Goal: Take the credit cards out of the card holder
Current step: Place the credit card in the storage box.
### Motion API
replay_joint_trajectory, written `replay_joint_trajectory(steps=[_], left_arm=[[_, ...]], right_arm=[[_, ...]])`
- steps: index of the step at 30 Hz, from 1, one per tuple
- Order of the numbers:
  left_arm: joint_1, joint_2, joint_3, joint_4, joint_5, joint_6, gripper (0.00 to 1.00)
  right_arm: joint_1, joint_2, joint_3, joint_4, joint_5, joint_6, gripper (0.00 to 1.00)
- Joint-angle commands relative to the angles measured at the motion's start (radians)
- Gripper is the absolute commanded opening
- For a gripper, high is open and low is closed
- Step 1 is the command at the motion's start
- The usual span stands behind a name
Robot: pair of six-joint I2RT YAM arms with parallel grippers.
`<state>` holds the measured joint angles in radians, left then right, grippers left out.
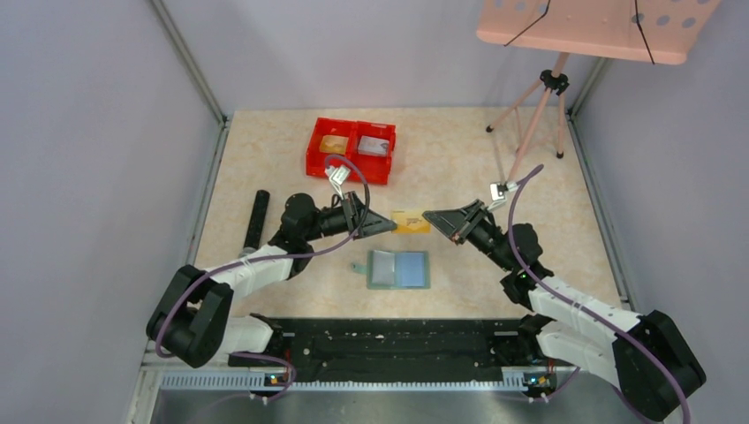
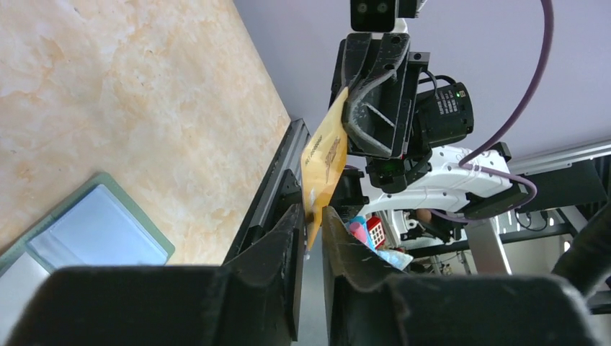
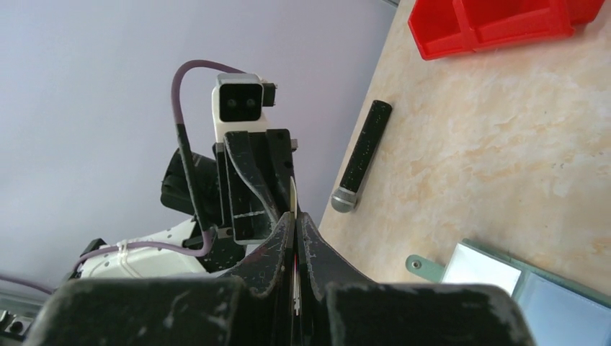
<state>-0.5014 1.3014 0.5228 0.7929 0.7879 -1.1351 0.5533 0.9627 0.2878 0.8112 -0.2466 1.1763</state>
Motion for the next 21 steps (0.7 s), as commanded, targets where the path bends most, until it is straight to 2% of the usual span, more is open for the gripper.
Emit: replay_joint_trajectory(steps=[1,5,7,9,13,15,17,21], left_arm=[[-0.002,0.013,0.022,0.079,-0.013,-0.011,0.18],[-0.003,0.021,0.024,0.067,-0.025,-0.010,0.18],[-0.003,0.025,0.027,0.067,-0.027,-0.012,0.13],[0.000,0.028,0.027,0.054,-0.041,-0.010,0.02],[0.019,0.027,0.049,-0.032,-0.060,0.018,0.00],[0.045,0.024,0.080,-0.124,-0.059,0.052,0.00],[0.075,0.026,0.133,-0.283,-0.068,0.129,0.00],[0.168,0.067,0.266,-0.568,0.009,0.314,0.00]], right_arm=[[-0.009,0.000,-0.027,0.052,0.018,0.009,0.00],[-0.007,-0.001,-0.045,0.055,0.028,0.011,0.00],[-0.009,-0.002,-0.048,0.054,0.030,0.011,0.00],[-0.008,-0.002,-0.050,0.047,0.031,0.008,0.00],[-0.009,-0.008,-0.048,0.027,0.033,-0.007,0.02],[-0.008,-0.013,-0.039,0.002,0.026,-0.026,0.10],[-0.009,-0.023,-0.029,-0.028,0.014,-0.058,0.20],[-0.008,-0.069,-0.003,-0.133,-0.011,-0.165,0.42]])
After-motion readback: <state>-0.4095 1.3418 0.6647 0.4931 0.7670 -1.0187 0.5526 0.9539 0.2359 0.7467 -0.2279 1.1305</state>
